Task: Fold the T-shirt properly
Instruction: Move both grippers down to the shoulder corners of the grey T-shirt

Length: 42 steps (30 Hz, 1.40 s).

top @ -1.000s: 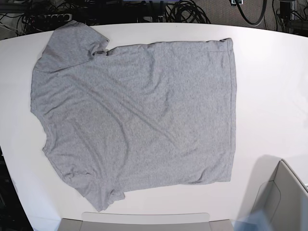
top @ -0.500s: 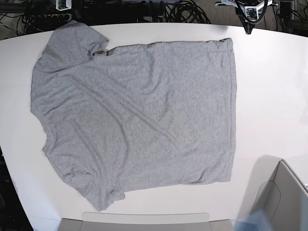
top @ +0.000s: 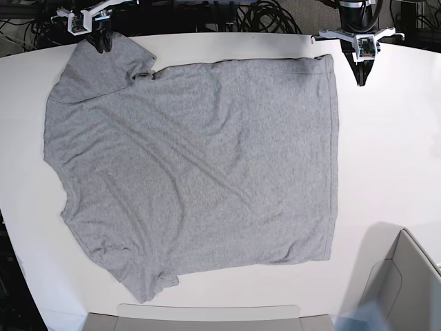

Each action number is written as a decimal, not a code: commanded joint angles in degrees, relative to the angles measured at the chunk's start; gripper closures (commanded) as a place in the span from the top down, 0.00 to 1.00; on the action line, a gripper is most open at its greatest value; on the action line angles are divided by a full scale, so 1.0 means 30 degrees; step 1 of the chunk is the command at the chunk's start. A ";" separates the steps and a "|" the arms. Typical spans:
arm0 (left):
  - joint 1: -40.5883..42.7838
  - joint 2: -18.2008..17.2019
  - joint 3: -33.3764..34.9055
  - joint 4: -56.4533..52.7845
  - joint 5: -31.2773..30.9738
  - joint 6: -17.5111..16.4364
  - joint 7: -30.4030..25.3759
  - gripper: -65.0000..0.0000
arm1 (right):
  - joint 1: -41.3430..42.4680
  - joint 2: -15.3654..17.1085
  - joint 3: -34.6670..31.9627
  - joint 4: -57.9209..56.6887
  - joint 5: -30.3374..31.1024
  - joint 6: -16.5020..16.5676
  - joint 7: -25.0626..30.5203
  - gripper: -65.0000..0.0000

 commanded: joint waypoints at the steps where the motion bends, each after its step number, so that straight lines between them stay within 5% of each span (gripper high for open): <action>1: -0.0025 -0.0125 0.0098 0.0313 0.0091 0.0033 -0.0025 0.01 | -0.0076 0.0526 0.0307 0.0697 0.0755 0.0033 -0.0253 0.21; 6: -0.0728 -0.0154 0.0361 0.0313 0.0091 0.0004 0.0942 0.15 | 0.1096 0.2196 0.1128 0.0932 0.5238 0.0121 -0.3271 0.23; 11: -0.1051 -0.0184 0.0684 0.0342 0.0091 0.0004 0.0971 0.32 | 0.2180 0.2343 0.3501 0.0902 0.8549 0.0150 -0.5059 0.24; 18: -0.1461 -0.0184 0.0713 0.0342 0.0091 0.0004 0.1059 0.33 | 0.4026 0.1874 0.6022 0.0844 0.8989 0.0150 -0.9689 0.43; 26: -0.1754 -0.0184 0.0713 0.0342 0.0120 0.0004 0.1088 0.33 | 0.6459 0.0174 0.9773 -0.0680 1.3795 0.0590 -1.5784 0.42; 32: -0.1754 -0.0184 0.0713 0.0342 0.0120 0.0004 0.1088 0.33 | 0.8481 -0.0382 1.1795 -0.4255 1.2476 0.3930 -1.7747 0.42; 42: -0.2018 -0.0096 0.0713 0.0313 0.0120 0.0004 0.1088 0.33 | 0.9360 -0.0646 1.0329 -0.5984 1.1626 0.4224 -1.7689 0.42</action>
